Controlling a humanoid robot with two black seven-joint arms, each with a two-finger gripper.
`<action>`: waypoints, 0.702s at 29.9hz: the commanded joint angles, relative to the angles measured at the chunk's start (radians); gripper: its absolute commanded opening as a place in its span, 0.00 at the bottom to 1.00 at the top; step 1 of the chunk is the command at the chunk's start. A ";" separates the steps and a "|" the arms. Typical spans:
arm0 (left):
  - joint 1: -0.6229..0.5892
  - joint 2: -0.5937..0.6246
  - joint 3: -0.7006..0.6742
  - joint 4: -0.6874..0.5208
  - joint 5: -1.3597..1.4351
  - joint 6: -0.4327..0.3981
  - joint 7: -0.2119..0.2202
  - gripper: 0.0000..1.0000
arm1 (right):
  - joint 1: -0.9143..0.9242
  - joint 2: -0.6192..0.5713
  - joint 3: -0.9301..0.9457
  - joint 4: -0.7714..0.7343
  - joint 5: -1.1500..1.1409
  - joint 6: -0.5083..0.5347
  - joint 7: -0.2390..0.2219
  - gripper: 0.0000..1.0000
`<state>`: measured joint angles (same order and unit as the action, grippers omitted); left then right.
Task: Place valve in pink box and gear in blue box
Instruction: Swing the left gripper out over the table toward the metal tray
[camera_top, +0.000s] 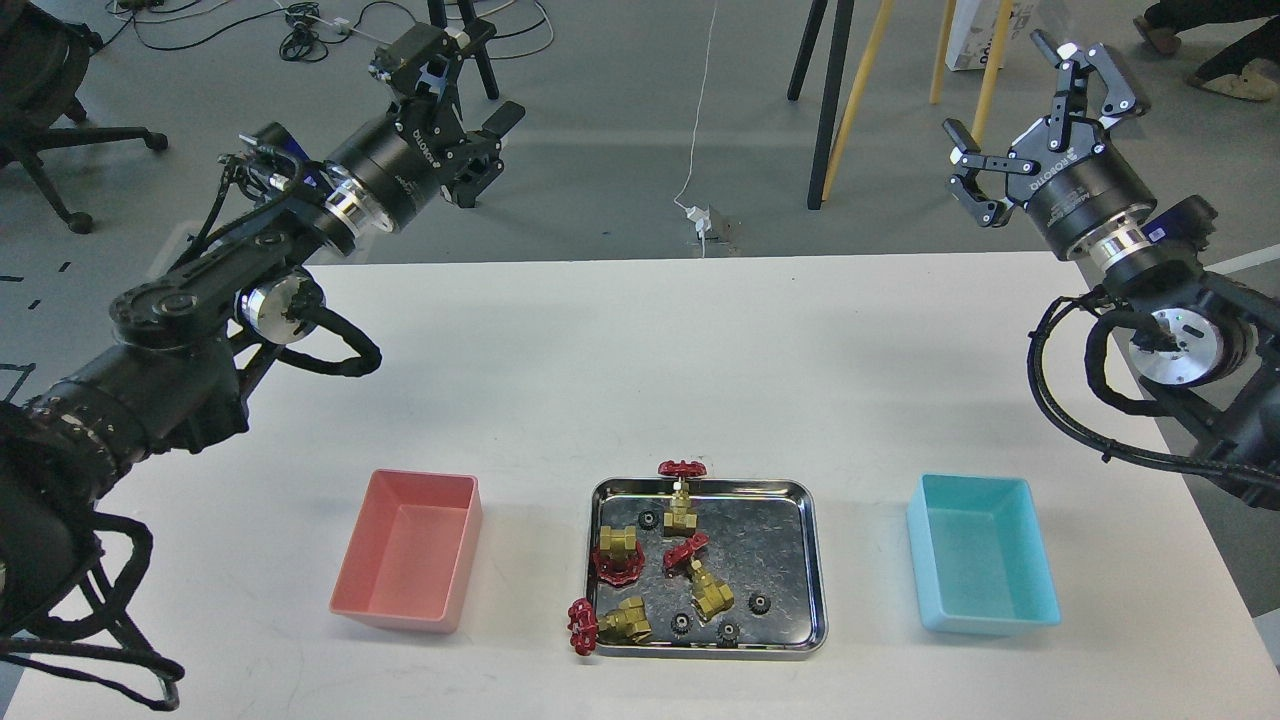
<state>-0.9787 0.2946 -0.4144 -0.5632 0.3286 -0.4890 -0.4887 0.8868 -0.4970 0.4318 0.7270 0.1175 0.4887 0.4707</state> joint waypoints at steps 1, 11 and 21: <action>0.023 -0.002 -0.043 0.000 0.001 0.000 0.000 0.85 | 0.006 0.000 0.001 -0.001 0.001 0.000 -0.001 0.99; 0.025 -0.054 -0.047 -0.044 0.006 0.000 0.000 0.85 | 0.234 0.000 -0.011 -0.230 -0.001 0.000 -0.113 0.99; -0.081 0.132 0.151 -0.529 0.385 0.000 0.000 0.85 | 0.224 -0.002 -0.008 -0.231 0.002 0.000 -0.176 0.99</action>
<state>-0.9982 0.3593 -0.4155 -0.9735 0.6171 -0.4891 -0.4888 1.1231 -0.4974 0.4203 0.4969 0.1174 0.4887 0.2952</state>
